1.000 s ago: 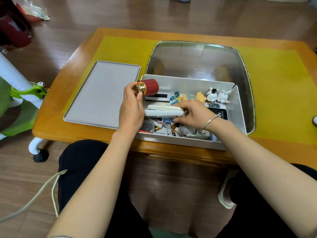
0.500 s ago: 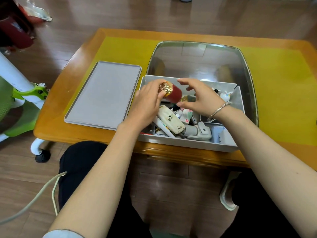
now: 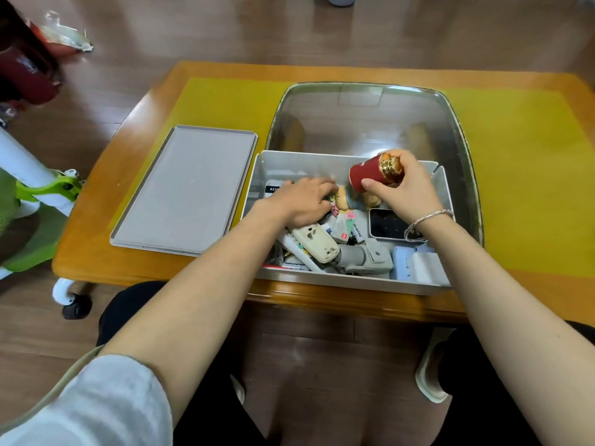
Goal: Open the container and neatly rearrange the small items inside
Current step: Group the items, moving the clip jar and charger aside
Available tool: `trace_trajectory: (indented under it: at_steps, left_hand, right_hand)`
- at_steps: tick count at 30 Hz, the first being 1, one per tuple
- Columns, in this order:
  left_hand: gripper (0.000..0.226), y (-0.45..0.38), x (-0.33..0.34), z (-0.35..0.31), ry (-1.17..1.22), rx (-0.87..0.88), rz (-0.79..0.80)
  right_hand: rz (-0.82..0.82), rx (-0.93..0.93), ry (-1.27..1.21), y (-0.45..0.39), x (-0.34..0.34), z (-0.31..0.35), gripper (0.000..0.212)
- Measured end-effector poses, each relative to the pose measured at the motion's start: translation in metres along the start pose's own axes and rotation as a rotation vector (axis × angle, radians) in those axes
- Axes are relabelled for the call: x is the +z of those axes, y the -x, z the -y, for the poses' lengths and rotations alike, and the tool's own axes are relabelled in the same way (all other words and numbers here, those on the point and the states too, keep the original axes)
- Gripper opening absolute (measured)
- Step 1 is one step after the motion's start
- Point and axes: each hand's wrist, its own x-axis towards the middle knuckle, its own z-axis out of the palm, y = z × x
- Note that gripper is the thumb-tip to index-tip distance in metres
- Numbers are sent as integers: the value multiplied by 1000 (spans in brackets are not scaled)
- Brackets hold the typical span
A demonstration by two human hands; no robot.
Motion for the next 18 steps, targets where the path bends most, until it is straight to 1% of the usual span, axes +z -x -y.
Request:
trace_trajectory:
  at_steps: [4,6,8,10,13,14,18]
  left_hand:
    - [44,4,-7,8,-131,13,-56]
    - [42,8,-15,12,-181,5,-19]
    - [47,12,-19,13,-174,-2,30]
    - [51,14,-20,9,-154,2,32]
    - [33,11,-15,7,-68,1,-11]
    - [33,10,-13,6,-44,0,-7]
    - [52,9,-3,2,-63,0,77]
  right_hand:
    - [15,0,-15,-3,3,-3,52]
    - [20,5,-14,-4,2,-4,52]
    - [26,5,-8,-6,1,-4,52]
    - [29,4,1,-7,-1,-2,52]
    - [20,-22,18,-9,-3,3,50]
    - [18,-35,29,-10,-3,5,49]
    - [52,-47,1,-9,-2,10,53]
